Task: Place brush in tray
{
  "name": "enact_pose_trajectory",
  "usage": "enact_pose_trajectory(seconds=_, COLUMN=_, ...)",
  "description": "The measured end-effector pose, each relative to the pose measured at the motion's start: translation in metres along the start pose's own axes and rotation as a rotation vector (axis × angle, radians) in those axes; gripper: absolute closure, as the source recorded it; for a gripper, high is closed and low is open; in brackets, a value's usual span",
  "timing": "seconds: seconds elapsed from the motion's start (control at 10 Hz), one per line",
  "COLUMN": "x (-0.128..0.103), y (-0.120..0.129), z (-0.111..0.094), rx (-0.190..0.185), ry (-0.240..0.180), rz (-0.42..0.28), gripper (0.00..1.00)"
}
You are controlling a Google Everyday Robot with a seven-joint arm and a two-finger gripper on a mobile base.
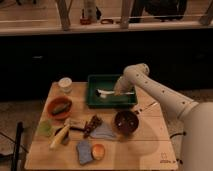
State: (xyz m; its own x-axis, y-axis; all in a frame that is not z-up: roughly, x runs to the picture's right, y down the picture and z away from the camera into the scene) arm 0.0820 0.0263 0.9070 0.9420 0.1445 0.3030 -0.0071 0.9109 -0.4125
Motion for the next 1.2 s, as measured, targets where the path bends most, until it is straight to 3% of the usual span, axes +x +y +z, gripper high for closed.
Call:
enact_pose_trajectory(seconds=0.2, x=0.002, y=-0.004, z=-0.001, rx=0.000, ry=0.006, rz=-0.003, gripper=0.20)
enact_pose_trajectory(seconds=1.2, x=-0.003, y=-0.016, z=-0.006, rx=-0.005, ry=0.009, rz=-0.032, gripper=0.20)
